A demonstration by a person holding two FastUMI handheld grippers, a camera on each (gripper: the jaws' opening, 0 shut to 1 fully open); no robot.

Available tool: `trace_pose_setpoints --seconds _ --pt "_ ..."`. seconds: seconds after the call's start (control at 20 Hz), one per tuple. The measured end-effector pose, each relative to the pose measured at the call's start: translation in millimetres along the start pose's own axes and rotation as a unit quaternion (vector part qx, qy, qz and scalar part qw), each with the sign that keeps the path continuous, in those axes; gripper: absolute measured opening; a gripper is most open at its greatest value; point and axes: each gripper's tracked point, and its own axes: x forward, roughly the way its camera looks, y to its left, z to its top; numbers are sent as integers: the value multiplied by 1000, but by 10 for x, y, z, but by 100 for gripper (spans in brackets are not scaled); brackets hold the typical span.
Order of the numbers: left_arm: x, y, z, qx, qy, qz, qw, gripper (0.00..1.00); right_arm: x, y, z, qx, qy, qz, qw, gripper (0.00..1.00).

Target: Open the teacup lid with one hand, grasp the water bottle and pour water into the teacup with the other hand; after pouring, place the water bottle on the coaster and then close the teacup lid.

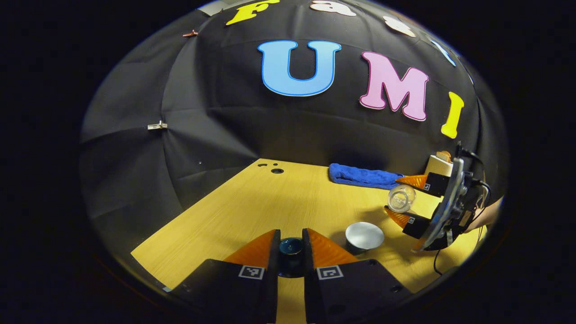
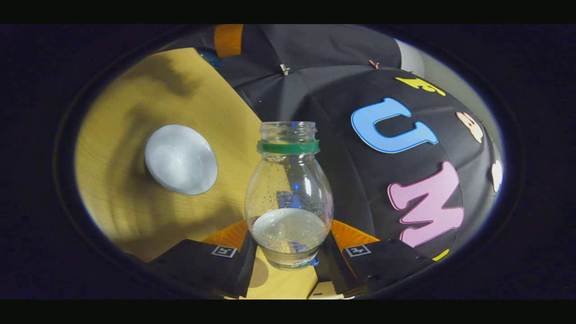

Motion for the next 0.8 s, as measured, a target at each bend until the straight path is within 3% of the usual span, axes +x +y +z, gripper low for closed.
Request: trace_pose_setpoints --seconds 0.2,0.55,0.7,0.8 --pt "49 -40 -57 -6 -2 -18 1000 28 109 51 -91 -43 0 -1 999 72" --pt "11 84 -165 -8 5 -18 1000 24 224 121 -139 -106 -2 -5 994 71" --pt "-22 96 -176 2 4 -20 1000 28 225 224 -142 -127 -7 5 992 71" --pt "-46 88 -175 0 4 -22 1000 24 237 236 -108 -139 -9 2 990 71"
